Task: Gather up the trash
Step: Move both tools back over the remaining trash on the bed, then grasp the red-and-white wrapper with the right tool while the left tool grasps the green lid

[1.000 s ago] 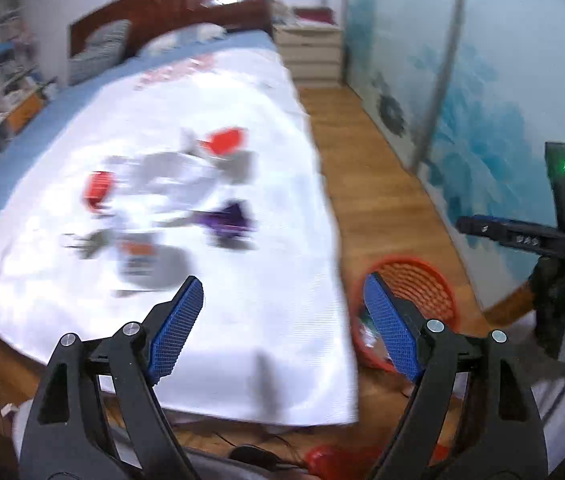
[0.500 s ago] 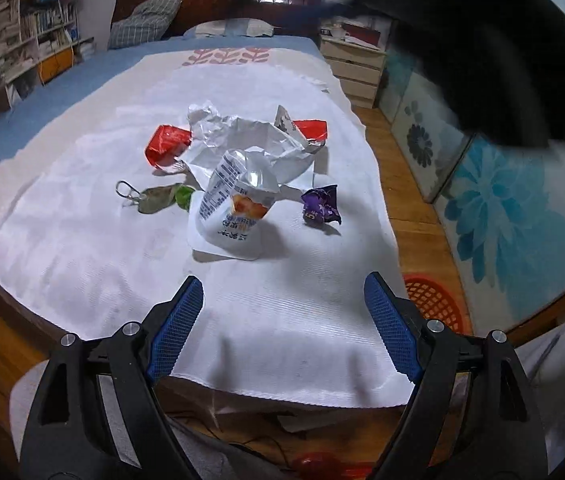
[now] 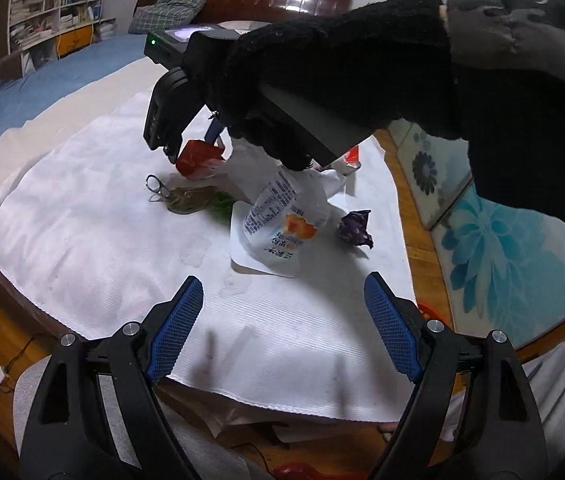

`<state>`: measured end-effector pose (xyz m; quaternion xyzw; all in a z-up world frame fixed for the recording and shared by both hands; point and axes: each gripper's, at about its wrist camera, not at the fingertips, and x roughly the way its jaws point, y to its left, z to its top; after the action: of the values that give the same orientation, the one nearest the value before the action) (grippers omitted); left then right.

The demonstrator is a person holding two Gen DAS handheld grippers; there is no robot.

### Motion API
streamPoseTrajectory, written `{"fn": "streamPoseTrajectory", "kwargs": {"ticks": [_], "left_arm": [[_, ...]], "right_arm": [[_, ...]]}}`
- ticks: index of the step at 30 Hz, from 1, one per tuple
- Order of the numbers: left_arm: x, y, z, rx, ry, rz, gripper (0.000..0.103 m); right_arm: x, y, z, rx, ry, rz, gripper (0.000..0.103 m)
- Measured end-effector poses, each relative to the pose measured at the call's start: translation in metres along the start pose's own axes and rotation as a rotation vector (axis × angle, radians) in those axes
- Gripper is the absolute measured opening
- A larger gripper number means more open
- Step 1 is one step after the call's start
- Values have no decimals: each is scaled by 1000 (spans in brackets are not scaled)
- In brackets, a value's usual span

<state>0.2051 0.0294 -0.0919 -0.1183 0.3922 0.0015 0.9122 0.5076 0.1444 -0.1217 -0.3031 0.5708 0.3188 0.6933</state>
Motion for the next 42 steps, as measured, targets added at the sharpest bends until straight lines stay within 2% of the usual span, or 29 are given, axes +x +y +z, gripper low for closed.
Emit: {"fn": "streamPoseTrajectory", "kwargs": {"ticks": [2, 5, 10, 14, 17, 20, 24, 27, 31, 32, 34, 37, 41, 42], "left_arm": [[-1, 2, 0, -3, 1, -3, 82], [-1, -1, 1, 0, -2, -13, 82], [-4, -6, 1, 6, -14, -24, 82], [-8, -6, 3, -1, -34, -26, 82], [-12, 2, 7, -25, -57, -14, 82], [-15, 20, 20, -62, -73, 12, 82], [-1, 65, 48, -112, -76, 99, 82], [30, 97, 71, -168, -17, 54, 82], [72, 126, 78, -284, 70, -35, 81], [78, 128, 79, -302, 84, -38, 80], [83, 129, 81, -314, 84, -43, 73], [90, 122, 83, -303, 82, -42, 72], [97, 118, 86, -309, 81, -45, 72], [101, 117, 85, -313, 82, -51, 63]], "right_arm": [[-8, 7, 0, -19, -10, -23, 35], [-27, 8, -3, -15, -34, 8, 11], [-55, 0, -20, 27, -87, 53, 8], [-89, -10, -35, 66, -191, 66, 6], [-130, -27, -43, 121, -304, 84, 6], [-167, -40, -53, 161, -403, 107, 6], [-213, -57, -76, 201, -504, 168, 4], [-244, -69, -102, 221, -571, 228, 4], [-262, -76, -130, 244, -583, 247, 4], [-265, -76, -136, 246, -585, 247, 4], [-268, -77, -150, 247, -585, 249, 4], [-261, -75, -163, 231, -557, 244, 4], [-237, -68, -157, 203, -504, 252, 7], [-229, -66, -151, 194, -481, 246, 9]]}}
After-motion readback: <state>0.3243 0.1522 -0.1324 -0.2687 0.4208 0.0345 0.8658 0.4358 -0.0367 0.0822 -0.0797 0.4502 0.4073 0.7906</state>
